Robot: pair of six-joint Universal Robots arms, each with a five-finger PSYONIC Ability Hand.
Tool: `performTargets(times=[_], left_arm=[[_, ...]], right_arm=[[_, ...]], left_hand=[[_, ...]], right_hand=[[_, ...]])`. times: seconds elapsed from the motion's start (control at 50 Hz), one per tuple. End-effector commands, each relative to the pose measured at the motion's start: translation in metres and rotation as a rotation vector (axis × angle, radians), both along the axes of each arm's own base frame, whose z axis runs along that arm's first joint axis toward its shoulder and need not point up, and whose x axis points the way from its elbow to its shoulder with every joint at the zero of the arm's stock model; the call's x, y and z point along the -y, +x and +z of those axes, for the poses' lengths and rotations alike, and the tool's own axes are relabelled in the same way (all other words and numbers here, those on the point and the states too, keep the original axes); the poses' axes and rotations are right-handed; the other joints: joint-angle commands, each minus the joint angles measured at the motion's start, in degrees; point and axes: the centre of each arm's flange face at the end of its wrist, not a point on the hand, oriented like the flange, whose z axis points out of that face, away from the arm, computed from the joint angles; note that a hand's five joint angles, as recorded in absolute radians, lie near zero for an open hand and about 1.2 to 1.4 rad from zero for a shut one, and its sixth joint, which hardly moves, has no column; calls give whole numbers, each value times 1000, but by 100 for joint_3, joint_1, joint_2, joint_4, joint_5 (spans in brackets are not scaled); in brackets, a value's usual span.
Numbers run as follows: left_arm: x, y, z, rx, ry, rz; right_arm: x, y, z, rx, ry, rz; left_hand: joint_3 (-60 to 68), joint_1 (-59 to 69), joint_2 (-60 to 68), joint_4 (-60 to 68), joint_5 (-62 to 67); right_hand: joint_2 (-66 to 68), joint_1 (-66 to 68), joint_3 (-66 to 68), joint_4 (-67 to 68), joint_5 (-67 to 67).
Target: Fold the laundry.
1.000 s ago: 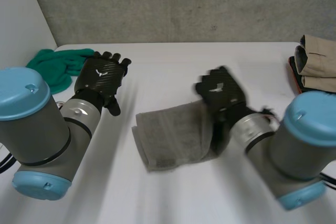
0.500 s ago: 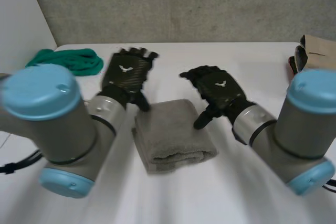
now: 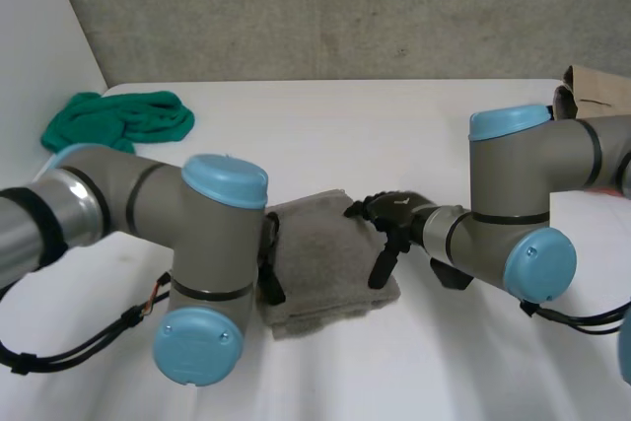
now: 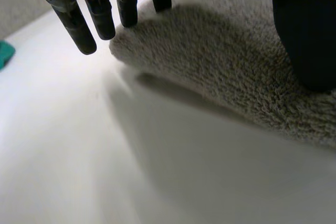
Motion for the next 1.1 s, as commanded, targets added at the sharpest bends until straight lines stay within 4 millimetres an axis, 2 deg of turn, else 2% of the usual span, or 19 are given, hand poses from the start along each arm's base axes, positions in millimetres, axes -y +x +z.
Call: performTargets(times=[0.02,0.04,0.08,0.1,0.12,0.2,0.26,0.34,0.42,0.62,0.74,0.82,0.88,0.9,0.94,1.02,1.04,1.1], left_arm=[[-2,-12,59,-175,-106,-116],[-2,-15,76,-226,-145,-150],[0,-16,92,-277,-189,-182],[0,-16,98,-299,-207,-199],[1,-17,111,-343,-240,-241],[-3,-19,134,-421,-263,-392],[-8,-20,141,-455,-250,-502],[-19,-23,144,-502,-199,-687],[-27,-23,141,-520,-157,-787],[-30,-21,135,-511,-146,-765],[-32,-19,135,-511,-145,-764],[-31,-19,136,-512,-150,-763],[-32,-18,138,-515,-153,-763],[-32,-18,138,-515,-154,-763],[-32,-18,140,-516,-161,-763],[-31,-18,146,-522,-180,-765],[-31,-18,148,-523,-186,-766],[-31,-18,159,-532,-217,-770]], right_arm=[[-22,-6,38,-66,-286,0],[-29,-5,41,-74,-318,17],[-45,-2,45,-80,-379,50],[-61,1,43,-78,-418,81],[-69,2,40,-78,-431,98],[-101,5,19,-74,-451,167],[-114,6,2,-70,-457,194],[-121,10,-23,-60,-468,214],[-114,16,-33,-31,-516,204],[-91,32,-35,-25,-625,208],[-85,38,-35,-9,-645,212],[-79,44,-38,0,-645,211],[-75,47,-37,10,-656,211],[-73,49,-34,18,-665,213],[-70,51,-30,32,-672,212],[-47,48,-9,60,-725,155],[-33,44,10,80,-768,116],[-11,35,42,117,-835,47]], left_hand=[[-209,87,-137,-161,-269],[-209,87,-137,-161,-269],[-209,87,-137,-161,-269],[-209,87,-137,-161,-269],[-209,87,-137,-161,-269],[-209,87,-137,-161,-269],[-209,87,-137,-161,-269],[-209,87,-137,-161,-269],[-209,87,-137,-161,-269],[-209,87,-137,-161,-269],[-209,87,-137,-161,-269],[-209,87,-137,-161,-269],[-209,87,-137,-161,-269],[-209,87,-137,-161,-269],[-209,87,-137,-161,-269],[-209,87,-137,-161,-269],[-209,87,-137,-161,-269],[-209,87,-137,-161,-269]], right_hand=[[-218,-181,-209,-223,-270],[-218,-181,-209,-223,-270],[-218,-181,-209,-223,-270],[-218,-181,-209,-223,-270],[-218,-181,-209,-223,-270],[-218,-181,-209,-223,-270],[-218,-181,-209,-223,-270],[-218,-181,-209,-223,-270],[-218,-181,-209,-223,-270],[-218,-181,-209,-223,-270],[109,146,118,104,57],[2092,2128,2101,2087,2039],[5683,5720,5692,5678,5631],[6771,6808,6780,6766,6719],[6782,6819,6791,6777,6730],[6782,6819,6791,6777,6730],[6782,6819,6791,6777,6730],[6782,6819,6791,6777,6730]])
